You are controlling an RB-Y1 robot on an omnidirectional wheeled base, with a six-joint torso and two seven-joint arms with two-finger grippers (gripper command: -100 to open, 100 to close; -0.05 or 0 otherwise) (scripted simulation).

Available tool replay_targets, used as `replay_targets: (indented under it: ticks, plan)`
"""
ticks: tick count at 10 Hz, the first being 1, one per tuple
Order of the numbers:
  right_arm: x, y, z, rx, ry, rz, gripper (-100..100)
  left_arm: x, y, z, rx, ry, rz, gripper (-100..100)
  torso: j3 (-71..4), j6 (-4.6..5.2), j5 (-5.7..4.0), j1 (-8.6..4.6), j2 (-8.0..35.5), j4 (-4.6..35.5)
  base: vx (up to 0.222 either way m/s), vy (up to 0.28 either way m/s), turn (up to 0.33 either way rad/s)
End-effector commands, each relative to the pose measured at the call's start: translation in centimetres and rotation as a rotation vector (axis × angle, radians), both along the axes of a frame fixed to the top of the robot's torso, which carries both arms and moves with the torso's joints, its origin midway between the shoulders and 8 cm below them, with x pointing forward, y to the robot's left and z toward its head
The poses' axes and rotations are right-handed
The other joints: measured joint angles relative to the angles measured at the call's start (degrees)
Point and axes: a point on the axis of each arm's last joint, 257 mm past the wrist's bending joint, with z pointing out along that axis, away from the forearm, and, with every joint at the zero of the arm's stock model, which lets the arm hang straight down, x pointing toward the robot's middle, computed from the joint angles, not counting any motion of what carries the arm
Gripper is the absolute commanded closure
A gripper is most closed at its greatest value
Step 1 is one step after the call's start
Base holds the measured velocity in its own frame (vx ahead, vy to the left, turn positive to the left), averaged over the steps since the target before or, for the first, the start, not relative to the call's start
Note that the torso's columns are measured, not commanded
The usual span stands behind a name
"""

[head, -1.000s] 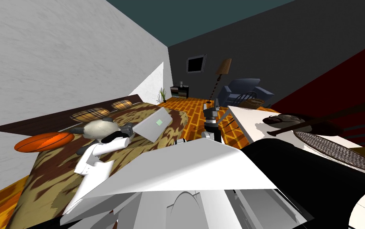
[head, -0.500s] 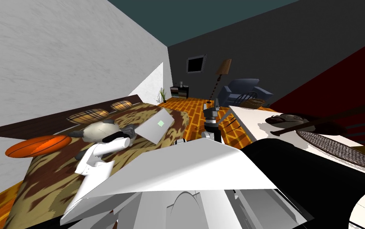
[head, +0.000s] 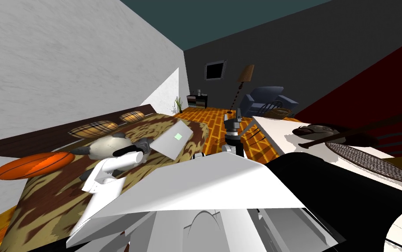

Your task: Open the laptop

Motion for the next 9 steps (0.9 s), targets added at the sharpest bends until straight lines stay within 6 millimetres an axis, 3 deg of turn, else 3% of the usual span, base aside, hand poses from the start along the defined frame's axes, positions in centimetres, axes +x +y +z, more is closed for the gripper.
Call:
replay_targets:
  ticks: [1, 2, 3, 9]
  plan:
    - [0.0, 0.0, 0.0, 0.0, 0.0, 0.0, 0, -1.3, -1.8, -1.9, -0.056, 0.056, -0.002, 100, -0.1, 0.09, -0.03, 0.31, 0.1, 0.0, -0.008, 0.025, -0.049]
    - [0.0, 0.0, 0.0, 0.0, 0.0, 0.0, 0, -0.6, -0.8, -0.6, -0.03, 0.027, 0.004, 100, -0.1, 0.12, 0.06, 0.54, 0.2, 0.0, 0.0, 0.0, 0.0]
    - [0.0, 0.0, 0.0, 0.0, 0.0, 0.0, 0, -1.5, -2.1, -3.1, -0.102, 0.073, 0.015, 100, -0.1, -0.05, -0.02, 0.45, 0.1, 0.1, -0.011, 0.037, -0.11]
    - [0.0, 0.0, 0.0, 0.0, 0.0, 0.0, 0, -1.5, -2.1, -3.1, -0.102, 0.073, 0.015, 100, -0.1, 0.06, -0.01, 1.0, 0.2, 0.1, -0.002, 0.007, -0.016]
